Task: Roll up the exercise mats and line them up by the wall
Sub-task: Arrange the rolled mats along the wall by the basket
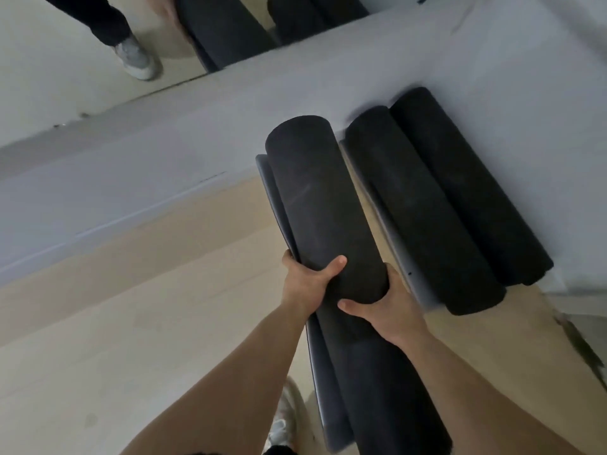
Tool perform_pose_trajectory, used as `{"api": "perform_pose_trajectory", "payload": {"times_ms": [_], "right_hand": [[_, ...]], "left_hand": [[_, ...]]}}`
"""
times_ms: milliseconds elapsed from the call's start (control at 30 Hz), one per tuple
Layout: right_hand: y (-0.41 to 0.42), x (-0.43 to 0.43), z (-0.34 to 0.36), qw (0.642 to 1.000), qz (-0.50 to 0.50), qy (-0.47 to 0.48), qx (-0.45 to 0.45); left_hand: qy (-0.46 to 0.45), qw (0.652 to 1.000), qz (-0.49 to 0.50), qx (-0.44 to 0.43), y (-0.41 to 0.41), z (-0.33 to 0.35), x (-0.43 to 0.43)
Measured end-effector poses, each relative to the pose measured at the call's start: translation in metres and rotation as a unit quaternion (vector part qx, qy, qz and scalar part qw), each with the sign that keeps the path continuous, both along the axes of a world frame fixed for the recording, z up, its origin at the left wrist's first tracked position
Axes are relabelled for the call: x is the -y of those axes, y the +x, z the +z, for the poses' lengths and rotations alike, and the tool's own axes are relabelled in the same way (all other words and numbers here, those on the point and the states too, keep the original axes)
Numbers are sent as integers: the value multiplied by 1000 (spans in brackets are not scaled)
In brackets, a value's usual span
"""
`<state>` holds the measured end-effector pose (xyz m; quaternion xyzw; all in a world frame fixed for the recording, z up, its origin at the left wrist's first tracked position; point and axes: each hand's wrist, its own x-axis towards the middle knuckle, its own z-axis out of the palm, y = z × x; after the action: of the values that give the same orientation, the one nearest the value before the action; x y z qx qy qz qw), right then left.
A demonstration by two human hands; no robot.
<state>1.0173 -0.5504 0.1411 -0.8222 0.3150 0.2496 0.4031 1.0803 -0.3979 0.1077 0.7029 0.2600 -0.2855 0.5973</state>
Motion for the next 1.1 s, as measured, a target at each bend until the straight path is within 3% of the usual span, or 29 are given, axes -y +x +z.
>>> {"api": "perform_pose_trajectory", "payload": {"times_ms": [167,333,400,633,767,933,1033,1100], "right_hand": [[64,63,-109,999,23,-29,30],[107,91,-178,982,98,-159,2],[113,93,-187,977,120,-174,0],[125,126,-182,955,185,-228,43],[131,117,-165,952,208,-224,-9],[125,104,-91,950,215,-227,-24],[118,90,-34,941,244,-233,-7],[116,75,4,935,264,-237,2]], "left_hand": [[-14,1000,26,-5,57,-110,62],[35,999,28,-10,91,-189,112],[73,996,43,-7,95,-199,121],[75,997,24,-17,103,-198,150],[133,986,-98,-39,111,-172,139],[261,924,-280,14,88,-81,107],[307,889,-339,21,65,-22,76],[324,883,-338,19,52,16,53]]}}
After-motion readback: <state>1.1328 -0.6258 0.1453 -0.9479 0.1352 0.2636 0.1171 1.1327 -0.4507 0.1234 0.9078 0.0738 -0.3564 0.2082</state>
